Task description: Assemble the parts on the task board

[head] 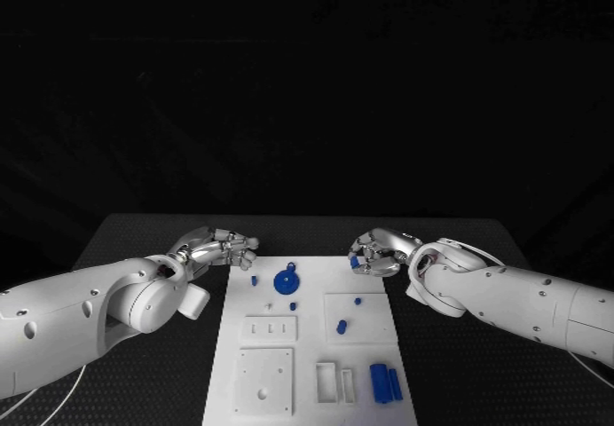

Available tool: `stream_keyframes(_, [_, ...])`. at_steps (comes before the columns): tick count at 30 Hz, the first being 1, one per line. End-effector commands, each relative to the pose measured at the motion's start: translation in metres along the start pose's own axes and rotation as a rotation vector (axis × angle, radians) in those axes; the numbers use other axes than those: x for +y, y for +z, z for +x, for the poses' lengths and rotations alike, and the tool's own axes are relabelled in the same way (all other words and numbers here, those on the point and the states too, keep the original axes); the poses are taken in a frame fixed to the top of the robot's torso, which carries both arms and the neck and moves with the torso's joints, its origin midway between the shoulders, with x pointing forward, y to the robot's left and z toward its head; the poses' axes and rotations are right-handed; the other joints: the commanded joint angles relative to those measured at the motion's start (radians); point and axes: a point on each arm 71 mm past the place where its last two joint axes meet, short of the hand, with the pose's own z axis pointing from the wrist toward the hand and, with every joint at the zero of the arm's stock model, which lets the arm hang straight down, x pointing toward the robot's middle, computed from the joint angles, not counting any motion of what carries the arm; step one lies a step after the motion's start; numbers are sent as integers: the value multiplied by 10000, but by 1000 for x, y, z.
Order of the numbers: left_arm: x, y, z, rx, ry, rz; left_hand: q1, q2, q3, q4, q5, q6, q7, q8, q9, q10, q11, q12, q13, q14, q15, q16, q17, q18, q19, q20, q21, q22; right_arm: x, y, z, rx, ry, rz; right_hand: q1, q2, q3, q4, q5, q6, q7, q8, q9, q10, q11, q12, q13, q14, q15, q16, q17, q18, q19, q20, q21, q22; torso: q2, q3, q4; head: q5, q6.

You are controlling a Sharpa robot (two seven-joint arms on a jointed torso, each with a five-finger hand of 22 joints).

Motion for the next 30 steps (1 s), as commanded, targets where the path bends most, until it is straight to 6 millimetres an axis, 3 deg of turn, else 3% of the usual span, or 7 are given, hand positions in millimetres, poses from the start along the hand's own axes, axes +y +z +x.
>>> stream_keyframes(1, [-2,3,15,1203,265,-259,-272,-48,-45,134,-182,100,9,-54,8,69,5,11,27,-2,-17,38,29,165,-24,-53,77,218,14,5,0,413,-756,189,-69,-95,127,19,-46,1777,-255,71,36,-307,-396,51,-19,26,-37,-11,7,444,32,-66,59,117,-82,2,-41,40,88])
stream_keyframes(4, [-5,7,21,1320,289,-291,-522,-204,-100,298,-368,87,24,-135,-2,83,0,-10,53,-116,17,7,37,150,-127,-31,70,211,29,8,-2,460,-943,35,-83,-127,213,20,-44,1787,-261,80,60,-291,-400,52,-19,42,-37,-9,7,444,48,-70,61,115,-174,-4,-66,84,86])
stream_keyframes(9, [-7,17,31,951,315,-644,-549,-161,-46,369,-379,-81,66,-310,-54,-70,42,-129,39,-196,46,-8,54,157,-211,-2,84,213,56,17,0,626,-916,-345,-118,-169,351,33,-46,1794,-262,85,92,-265,-402,55,-19,65,-38,-7,4,444,74,-75,68,114,-290,-4,-95,177,78])
stream_keyframes(12, [-7,24,40,768,319,-891,-617,-162,-57,434,-398,-178,115,-389,-84,-140,97,-178,31,-203,51,-2,64,161,-219,5,98,214,74,20,3,681,-928,-663,-131,-174,390,38,-46,1790,-262,82,100,-263,-402,54,-19,67,-39,-9,2,444,79,-75,69,113,-395,-7,-82,270,54])
stream_keyframes(18, [-7,30,54,872,437,-1252,-945,-493,-9,945,-434,-443,308,-572,-147,-470,276,-373,-21,-243,61,9,96,192,-243,15,134,211,98,27,13,866,-640,-1154,-145,-172,441,38,-46,1784,-262,78,109,-260,-403,53,-19,74,-39,-9,2,444,88,-77,71,113,-464,-17,-70,337,32])
stream_keyframes(30, [-5,32,66,1344,1186,-1685,-962,-612,-22,1480,-434,-144,152,-395,-9,-199,140,-226,111,-273,64,58,173,224,-302,28,257,228,120,30,20,833,-663,-1718,-170,-169,529,22,-46,1777,-262,72,128,-250,-404,52,-18,91,-43,-5,2,444,112,-86,79,113,-462,-30,-82,376,10])
